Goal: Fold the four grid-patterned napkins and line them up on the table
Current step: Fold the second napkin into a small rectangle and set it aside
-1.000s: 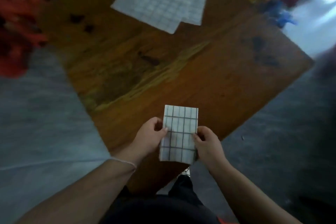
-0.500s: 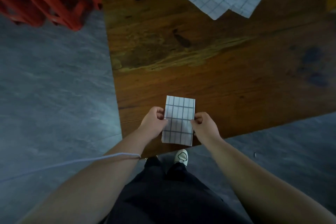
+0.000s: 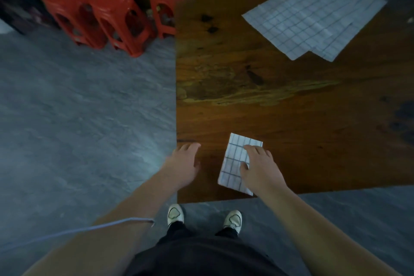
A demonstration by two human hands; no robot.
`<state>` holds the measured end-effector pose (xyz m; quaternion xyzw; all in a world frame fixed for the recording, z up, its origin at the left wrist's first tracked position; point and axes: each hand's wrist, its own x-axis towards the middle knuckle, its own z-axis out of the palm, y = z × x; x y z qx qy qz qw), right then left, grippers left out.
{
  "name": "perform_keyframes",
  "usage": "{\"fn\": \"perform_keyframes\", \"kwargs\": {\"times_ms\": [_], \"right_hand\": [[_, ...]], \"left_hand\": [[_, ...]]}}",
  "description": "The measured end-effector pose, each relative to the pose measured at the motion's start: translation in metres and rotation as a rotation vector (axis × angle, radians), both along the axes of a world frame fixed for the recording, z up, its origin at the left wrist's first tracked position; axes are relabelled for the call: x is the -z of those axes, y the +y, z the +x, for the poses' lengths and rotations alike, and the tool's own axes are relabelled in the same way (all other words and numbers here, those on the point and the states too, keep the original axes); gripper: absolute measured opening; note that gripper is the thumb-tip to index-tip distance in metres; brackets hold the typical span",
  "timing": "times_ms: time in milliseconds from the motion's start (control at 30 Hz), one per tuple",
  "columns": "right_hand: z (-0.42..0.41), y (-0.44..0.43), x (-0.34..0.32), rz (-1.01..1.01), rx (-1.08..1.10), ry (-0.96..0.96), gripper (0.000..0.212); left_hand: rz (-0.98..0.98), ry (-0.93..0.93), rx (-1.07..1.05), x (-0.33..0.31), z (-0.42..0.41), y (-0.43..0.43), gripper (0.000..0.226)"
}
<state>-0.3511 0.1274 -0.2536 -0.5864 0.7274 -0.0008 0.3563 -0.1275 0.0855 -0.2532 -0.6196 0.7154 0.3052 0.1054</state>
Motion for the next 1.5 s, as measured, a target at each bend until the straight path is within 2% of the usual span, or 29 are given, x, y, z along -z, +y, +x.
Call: {"fn": "perform_keyframes", "kwargs": {"times_ms": [167,333,633,833,1167,1500], "right_hand": [[0.063,-0.028,-0.027,-0.160,-0.180,0.058,0.060],[0.154,-0.069,-0.040,-0.196,-0.293,0.082,0.063],[0.370,-0.166,-0.048,-0.209,-0.317,0.172,0.066],[0.464,-0.226,-0.073,-0.275,-0.338,0.193,0.065],[0.468,-0.340,-0.081,-0.294,-0.256,0.137,0.066],[0.396,-0.566,-0.087,-0.390,-0.152,0.085,0.068]], "left_hand": [[-0.158,-0.062,0.048,-0.021,0.062,-0.016,0.059],[-0.236,-0.085,-0.019,-0.032,0.154,-0.035,0.062],[-0.249,-0.117,-0.115,-0.041,0.379,-0.113,0.067],[-0.266,-0.071,-0.155,-0.056,0.462,-0.167,0.068],[-0.296,-0.021,-0.071,-0.061,0.471,-0.309,0.068],[-0.374,-0.059,0.040,-0.091,0.403,-0.555,0.069]]}}
